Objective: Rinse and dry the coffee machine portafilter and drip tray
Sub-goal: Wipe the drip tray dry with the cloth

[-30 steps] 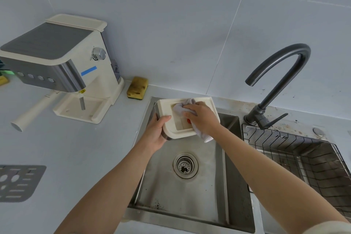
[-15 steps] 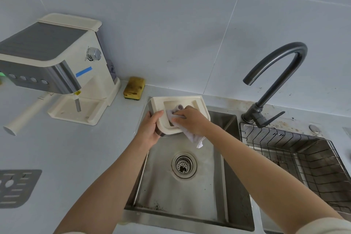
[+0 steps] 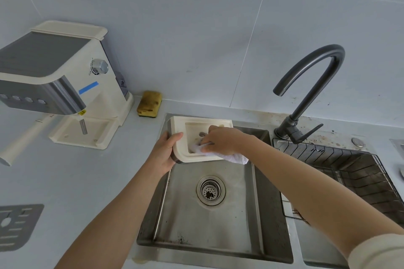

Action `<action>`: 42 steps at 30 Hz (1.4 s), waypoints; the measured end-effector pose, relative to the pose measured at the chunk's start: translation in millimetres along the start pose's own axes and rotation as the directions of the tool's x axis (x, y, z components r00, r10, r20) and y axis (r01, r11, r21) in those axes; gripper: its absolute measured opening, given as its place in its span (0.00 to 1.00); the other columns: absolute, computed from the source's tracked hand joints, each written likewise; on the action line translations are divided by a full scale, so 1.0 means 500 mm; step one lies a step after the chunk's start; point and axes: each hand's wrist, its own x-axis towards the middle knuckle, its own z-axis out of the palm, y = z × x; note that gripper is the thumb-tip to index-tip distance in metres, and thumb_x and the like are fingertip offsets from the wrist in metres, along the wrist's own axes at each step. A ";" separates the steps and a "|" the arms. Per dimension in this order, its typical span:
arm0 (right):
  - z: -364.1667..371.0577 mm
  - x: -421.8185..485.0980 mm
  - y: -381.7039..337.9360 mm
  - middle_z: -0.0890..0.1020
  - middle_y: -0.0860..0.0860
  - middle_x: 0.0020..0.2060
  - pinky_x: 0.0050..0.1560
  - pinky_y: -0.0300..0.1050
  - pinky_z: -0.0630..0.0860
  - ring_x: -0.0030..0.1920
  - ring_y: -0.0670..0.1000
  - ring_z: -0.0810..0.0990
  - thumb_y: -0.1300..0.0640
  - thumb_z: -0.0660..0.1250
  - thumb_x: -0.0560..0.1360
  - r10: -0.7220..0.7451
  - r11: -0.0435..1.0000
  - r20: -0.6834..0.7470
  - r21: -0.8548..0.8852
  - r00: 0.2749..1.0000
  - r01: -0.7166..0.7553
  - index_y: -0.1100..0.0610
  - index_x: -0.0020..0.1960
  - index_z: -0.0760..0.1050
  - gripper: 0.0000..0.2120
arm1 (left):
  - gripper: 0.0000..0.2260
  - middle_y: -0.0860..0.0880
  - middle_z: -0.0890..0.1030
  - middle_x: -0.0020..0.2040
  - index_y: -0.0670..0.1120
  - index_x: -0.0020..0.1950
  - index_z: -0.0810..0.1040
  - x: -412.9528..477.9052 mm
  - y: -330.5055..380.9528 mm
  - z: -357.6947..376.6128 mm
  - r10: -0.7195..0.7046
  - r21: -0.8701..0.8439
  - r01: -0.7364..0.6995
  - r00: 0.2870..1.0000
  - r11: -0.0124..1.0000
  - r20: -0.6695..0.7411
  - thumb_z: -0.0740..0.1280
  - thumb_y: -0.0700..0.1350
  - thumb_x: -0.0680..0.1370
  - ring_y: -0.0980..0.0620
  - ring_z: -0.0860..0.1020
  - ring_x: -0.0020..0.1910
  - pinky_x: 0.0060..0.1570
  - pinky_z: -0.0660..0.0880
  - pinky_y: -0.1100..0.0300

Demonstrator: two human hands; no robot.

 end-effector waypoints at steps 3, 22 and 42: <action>-0.012 -0.005 0.011 0.67 0.40 0.42 0.50 0.36 0.61 0.46 0.29 0.65 0.52 0.58 0.75 -0.040 0.991 0.016 0.132 0.999 0.038 0.62 0.41 0.70 0.13 | 0.17 0.42 0.76 0.58 0.45 0.67 0.66 0.004 0.009 -0.004 -0.004 -0.019 0.005 1.000 1.000 0.029 0.61 0.42 0.78 0.44 0.77 0.53 0.36 0.80 0.54; -0.027 0.029 0.079 0.69 0.55 0.59 0.53 0.46 0.68 0.57 0.57 0.70 0.50 0.56 0.79 -0.153 0.897 -0.331 -0.442 0.931 -0.009 0.49 0.63 0.73 0.15 | 0.31 0.39 0.75 0.61 0.43 0.70 0.65 0.010 0.032 0.000 0.001 -0.058 0.007 0.992 0.998 0.127 0.66 0.43 0.67 0.42 0.76 0.57 0.44 0.81 0.51; 0.011 0.001 0.115 0.69 0.45 0.34 0.47 0.37 0.66 0.37 0.42 0.69 0.54 0.57 0.78 -0.029 0.994 -0.363 0.087 0.931 0.065 0.52 0.33 0.69 0.15 | 0.16 0.43 0.78 0.57 0.45 0.66 0.68 -0.007 0.022 0.044 0.011 -0.241 -0.021 0.999 0.970 -0.041 0.62 0.40 0.77 0.45 0.77 0.55 0.43 0.81 0.50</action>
